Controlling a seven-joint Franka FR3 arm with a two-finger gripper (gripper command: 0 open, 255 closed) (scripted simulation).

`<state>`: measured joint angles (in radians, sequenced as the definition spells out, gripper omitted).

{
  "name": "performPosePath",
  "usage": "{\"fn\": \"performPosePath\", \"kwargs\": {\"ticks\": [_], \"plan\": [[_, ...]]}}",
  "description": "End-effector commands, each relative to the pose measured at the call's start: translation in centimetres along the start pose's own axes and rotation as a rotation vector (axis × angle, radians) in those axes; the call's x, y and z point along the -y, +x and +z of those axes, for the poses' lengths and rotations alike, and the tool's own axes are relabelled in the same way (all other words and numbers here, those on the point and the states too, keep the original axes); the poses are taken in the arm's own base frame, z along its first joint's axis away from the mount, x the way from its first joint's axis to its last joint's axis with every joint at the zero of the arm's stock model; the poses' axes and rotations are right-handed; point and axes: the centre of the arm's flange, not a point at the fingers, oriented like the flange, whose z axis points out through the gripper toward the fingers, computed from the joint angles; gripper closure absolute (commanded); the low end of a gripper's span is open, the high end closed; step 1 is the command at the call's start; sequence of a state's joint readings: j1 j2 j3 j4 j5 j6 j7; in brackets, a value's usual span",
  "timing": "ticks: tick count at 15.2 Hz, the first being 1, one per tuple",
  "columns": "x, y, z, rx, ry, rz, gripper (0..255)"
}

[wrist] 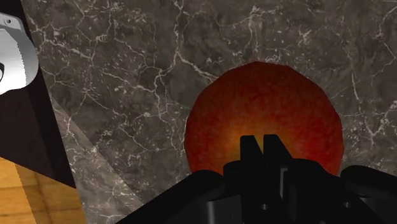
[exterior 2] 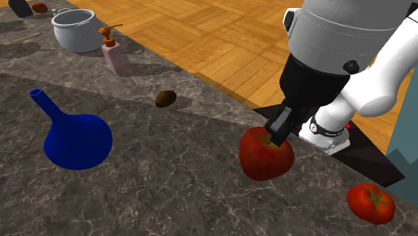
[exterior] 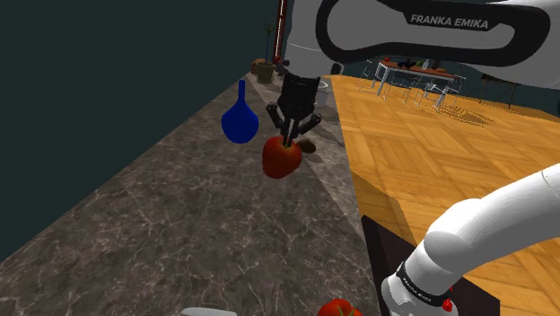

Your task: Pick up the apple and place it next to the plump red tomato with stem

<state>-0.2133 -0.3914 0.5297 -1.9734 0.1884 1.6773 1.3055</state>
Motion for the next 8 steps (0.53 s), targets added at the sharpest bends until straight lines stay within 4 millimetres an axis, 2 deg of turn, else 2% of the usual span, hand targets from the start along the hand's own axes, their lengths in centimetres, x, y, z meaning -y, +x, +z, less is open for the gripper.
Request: {"fn": "performPosePath", "kwargs": {"ticks": [1, 8], "plan": [[-0.7, -1.1, -0.6, 0.000, 0.000, 0.000, 255], [-5.4, -9.0, -1.0, 0.000, 0.000, 0.000, 255]]}}
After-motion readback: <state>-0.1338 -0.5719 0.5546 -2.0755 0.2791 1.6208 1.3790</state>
